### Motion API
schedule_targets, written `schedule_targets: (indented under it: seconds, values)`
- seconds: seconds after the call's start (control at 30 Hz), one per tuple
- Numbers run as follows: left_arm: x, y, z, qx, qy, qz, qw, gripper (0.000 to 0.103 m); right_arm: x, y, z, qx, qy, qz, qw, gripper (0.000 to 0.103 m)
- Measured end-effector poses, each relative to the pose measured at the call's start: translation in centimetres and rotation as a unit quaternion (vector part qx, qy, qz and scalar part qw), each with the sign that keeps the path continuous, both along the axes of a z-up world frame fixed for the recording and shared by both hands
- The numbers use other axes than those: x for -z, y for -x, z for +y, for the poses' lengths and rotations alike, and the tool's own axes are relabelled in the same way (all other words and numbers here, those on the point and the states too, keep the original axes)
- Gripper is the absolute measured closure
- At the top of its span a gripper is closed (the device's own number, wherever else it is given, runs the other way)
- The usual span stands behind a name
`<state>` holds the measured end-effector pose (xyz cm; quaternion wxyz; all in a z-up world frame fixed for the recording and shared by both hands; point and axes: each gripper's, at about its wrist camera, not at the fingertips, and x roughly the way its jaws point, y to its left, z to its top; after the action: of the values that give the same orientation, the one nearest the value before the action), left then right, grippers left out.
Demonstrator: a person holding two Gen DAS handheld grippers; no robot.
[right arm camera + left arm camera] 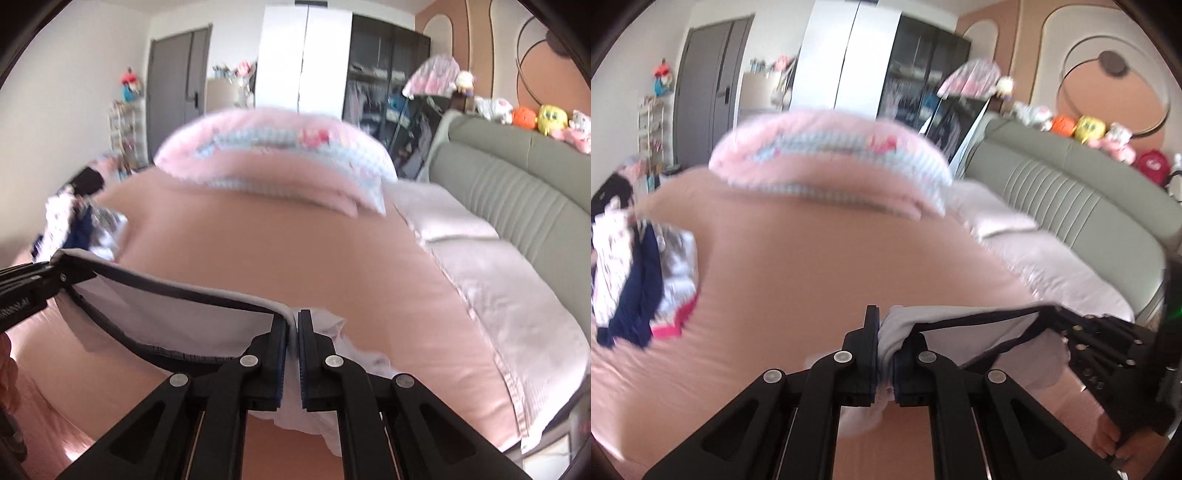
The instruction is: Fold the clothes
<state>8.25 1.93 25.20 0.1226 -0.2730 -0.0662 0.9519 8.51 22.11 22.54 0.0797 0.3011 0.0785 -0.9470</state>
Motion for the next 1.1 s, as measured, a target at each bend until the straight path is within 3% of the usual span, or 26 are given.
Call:
schedule_targets:
  seconds: [0.07,0.17,0.33,0.47,0.57,0.67,0.77,0.83,0.87,0.97,1.03,1.1]
  values:
    - [-1.5,-1.2,-0.6,0.006,0.0,0.012,0.9999,0.099,-0.6,0.1,-0.8,-0.011,-0.004,-0.002,1.0,0.1]
    - [0.1,-2.5,-0.7,0.004,0.016,-0.01,0.9998,0.099,3.0,0.7,-2.4,-0.033,-0.043,-0.061,0.997,0.099]
    - [4.3,-4.4,-2.0,-0.007,0.026,-0.068,0.9974,0.099,3.4,0.6,-1.6,-0.006,-0.051,-0.051,0.997,0.099]
    - [5.8,-2.2,-2.1,0.002,0.032,-0.086,0.9958,0.098,3.7,0.6,-0.9,0.016,-0.057,-0.043,0.997,0.099]
    - [2.6,3.3,-1.4,0.001,0.057,-0.064,0.9963,0.098,0.7,4.3,-1.0,0.015,-0.061,-0.007,0.998,0.099]
    - [-6.5,7.2,-1.6,-0.004,0.064,0.003,0.9979,0.098,-6.2,10.2,-1.5,0.015,-0.039,0.038,0.998,0.1]
    - [-17.2,5.9,-1.2,-0.003,0.09,0.114,0.9894,0.098,-15.7,10.8,-1.3,0.019,-0.003,0.128,0.992,0.1]
    - [-21.7,3.7,-0.7,-0.01,0.122,0.168,0.9782,0.098,-21.7,9.4,-1.2,0.018,0.011,0.195,0.981,0.1]
    - [-22.4,2.6,-0.5,-0.012,0.136,0.183,0.9736,0.098,-23.6,8.7,-1.1,0.015,0.019,0.216,0.976,0.1]
    - [-23.0,-0.7,0.0,-0.014,0.173,0.219,0.9601,0.098,-21.8,6.2,-0.7,-0.006,0.04,0.194,0.98,0.1]
    - [-20.3,-1.9,-0.2,0.001,0.165,0.186,0.9685,0.098,-20.6,4.5,-0.4,-0.02,0.054,0.179,0.982,0.1]
    - [-14.6,-2.2,-0.9,0.016,0.142,0.109,0.9837,0.098,-19.3,2.9,-0.1,-0.034,0.068,0.164,0.984,0.1]
